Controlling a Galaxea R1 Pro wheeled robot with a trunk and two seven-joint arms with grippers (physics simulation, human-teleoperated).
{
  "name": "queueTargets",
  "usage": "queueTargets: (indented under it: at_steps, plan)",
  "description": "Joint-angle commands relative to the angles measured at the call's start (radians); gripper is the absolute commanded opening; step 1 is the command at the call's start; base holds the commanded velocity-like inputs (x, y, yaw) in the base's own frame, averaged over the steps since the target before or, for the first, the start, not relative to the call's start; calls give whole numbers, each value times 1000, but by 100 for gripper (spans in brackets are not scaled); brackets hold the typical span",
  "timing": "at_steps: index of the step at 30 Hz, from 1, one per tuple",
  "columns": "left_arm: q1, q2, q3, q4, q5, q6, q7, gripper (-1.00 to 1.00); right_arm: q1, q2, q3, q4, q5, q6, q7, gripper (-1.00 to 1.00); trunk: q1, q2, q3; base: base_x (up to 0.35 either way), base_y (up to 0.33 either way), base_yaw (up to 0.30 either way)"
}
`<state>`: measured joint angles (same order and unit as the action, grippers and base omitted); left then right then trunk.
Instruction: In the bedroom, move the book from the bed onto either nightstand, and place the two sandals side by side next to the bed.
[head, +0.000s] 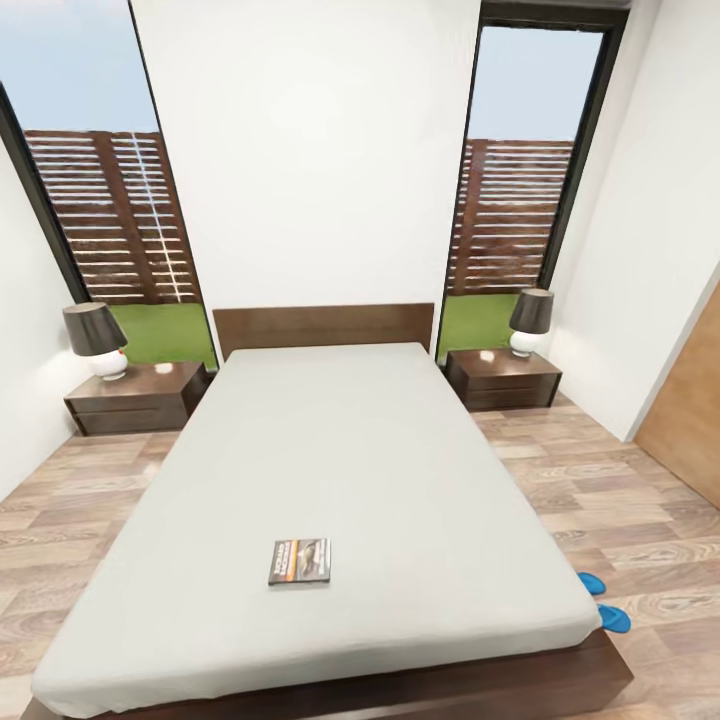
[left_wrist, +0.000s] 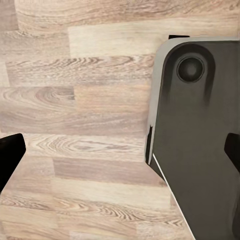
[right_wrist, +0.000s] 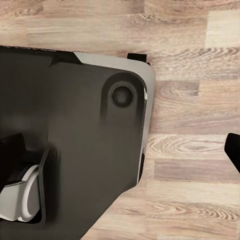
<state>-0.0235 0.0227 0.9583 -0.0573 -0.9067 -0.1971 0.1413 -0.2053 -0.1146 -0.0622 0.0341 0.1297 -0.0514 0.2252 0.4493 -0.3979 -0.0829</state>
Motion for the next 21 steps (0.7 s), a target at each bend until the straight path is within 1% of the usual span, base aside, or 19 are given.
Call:
queueTargets:
  at_steps: [1,21]
  plan:
    - [-1,0,7,2,-11,-4,6,100,-2,0,-7,4,10,-5,2,100,1,-2,-2,65,-1,0]
    - [-1,1,7,2,-11,-5,5,100,-2,0,-7,4,10,-5,2,100,1,-2,-2,43,11,0]
